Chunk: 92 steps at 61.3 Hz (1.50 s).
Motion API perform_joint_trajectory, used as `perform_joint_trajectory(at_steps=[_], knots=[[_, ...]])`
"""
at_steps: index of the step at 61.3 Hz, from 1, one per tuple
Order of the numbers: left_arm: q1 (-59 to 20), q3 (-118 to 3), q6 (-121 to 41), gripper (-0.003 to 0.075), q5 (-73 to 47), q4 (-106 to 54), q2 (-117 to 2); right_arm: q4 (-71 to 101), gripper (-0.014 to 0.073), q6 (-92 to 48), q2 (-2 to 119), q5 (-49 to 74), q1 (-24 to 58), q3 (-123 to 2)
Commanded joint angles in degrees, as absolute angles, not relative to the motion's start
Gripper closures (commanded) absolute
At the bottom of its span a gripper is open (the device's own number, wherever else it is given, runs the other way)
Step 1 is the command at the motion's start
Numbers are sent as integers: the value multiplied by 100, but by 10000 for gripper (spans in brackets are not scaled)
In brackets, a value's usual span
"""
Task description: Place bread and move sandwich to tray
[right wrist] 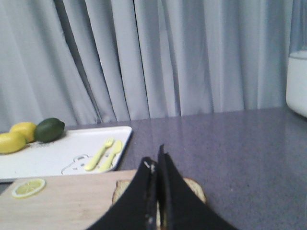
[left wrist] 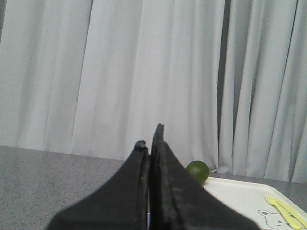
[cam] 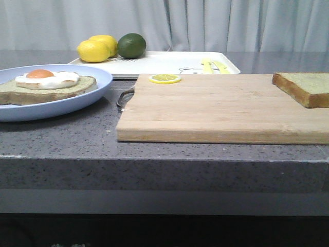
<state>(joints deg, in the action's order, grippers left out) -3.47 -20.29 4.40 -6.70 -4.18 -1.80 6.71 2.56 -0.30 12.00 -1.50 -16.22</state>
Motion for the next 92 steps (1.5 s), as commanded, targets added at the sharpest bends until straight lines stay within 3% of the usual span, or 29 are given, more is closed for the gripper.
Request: perform_joint_trajectory(at_steps=[1, 20, 32, 58, 64, 68, 73, 79, 84, 92], knots=[[-340, -2756, 458, 741, -940, -466, -590, 644, 662, 225, 277, 1254, -164, -2399], [-340, -4479, 429, 741, -2814, -466, -2066, 644, 662, 225, 1684, 3005, -164, -4014], [-340, -4531, 429, 741, -2815, -466, -2514, 651, 662, 225, 2413, 3655, -164, -4174], [-340, -4531, 429, 740, -2811, -304, -2982, 651, 654, 225, 3202, 3758, -164, -4064], [-340, -4531, 429, 727, -2822, 0, -3006, 651, 561, 225, 3249, 3758, -164, -4064], [-340, -4531, 429, 674, -2835, 92, -3006, 651, 424, 225, 3248, 3758, -164, -4064], [-340, -4531, 429, 482, -2835, 117, -3006, 651, 177, 225, 3248, 3753, -164, -4064], [-340, -4531, 429, 293, -2835, 117, -3006, 651, 13, 225, 3248, 3753, -164, -4064], [-340, -4531, 429, 218, -2835, 117, -3006, 651, -23, 225, 3248, 3718, -164, -4064], [-340, -4531, 429, 230, -2835, 117, -3006, 974, -19, 225, 3248, 3714, -164, -4064]])
